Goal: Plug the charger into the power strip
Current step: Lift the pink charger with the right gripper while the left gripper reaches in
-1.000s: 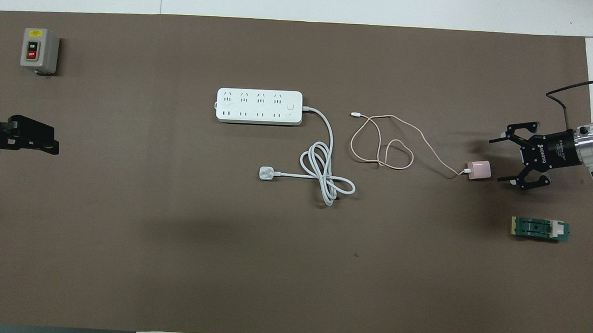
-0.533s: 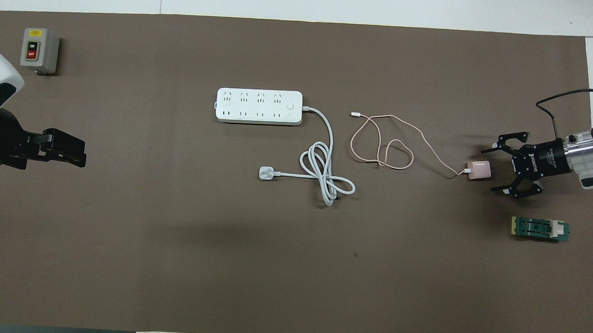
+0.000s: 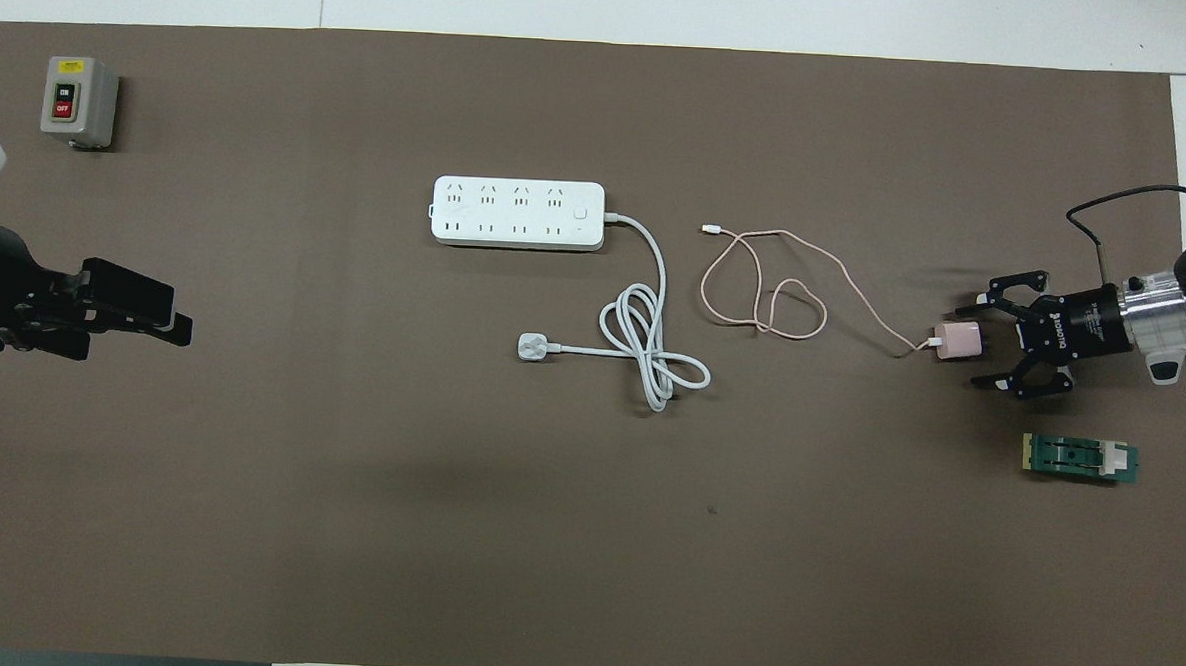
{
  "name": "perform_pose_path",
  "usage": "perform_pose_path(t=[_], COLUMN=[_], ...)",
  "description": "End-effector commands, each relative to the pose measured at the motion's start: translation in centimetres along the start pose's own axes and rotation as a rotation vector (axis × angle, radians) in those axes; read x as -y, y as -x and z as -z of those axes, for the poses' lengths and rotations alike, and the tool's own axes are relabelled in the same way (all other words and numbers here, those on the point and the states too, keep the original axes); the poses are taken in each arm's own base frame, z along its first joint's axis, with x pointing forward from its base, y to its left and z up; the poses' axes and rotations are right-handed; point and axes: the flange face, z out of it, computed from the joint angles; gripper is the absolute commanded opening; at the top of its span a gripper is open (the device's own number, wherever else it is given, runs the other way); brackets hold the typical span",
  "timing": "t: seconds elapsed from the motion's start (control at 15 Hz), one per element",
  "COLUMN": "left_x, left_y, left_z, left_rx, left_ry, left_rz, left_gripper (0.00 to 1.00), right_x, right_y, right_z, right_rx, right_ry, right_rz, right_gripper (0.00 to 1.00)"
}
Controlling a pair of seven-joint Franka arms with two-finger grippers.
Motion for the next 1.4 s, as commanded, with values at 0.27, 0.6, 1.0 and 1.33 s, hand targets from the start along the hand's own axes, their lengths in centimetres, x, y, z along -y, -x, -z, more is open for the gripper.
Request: perform_pose_path(t=[0.27,0.6,1.0,1.33], left_x=[-1.0,-3.5,-3.5,-3.5], left_y=[1.1,0.6,0.8,1.1], left_z=[-0.3,-1.7,-3.3,-4.1], left_rx=[0.0,-0.04,0.0,0.025], left_ry=[0.069,0.219,0.261,0.373], left_rz=[-0.021,-0.039,-0.027,-0.002], left_gripper=[1.0,1.0,1.0,1.0], right_x=[-0.4,0.2,5.7,8.9], right_y=[-0.2,0.7,11.0,21.5], right_z=[-1.1,-1.6,1.9,1.6], right_rx=[0.014,0.009,-0.01,-0.031], right_ry=[-0.011,0.0,0.039,0.047], right_rz=[0.01,0.036,0.001,-0.02], right_gripper=[0.09,0.0,0.0,0.0])
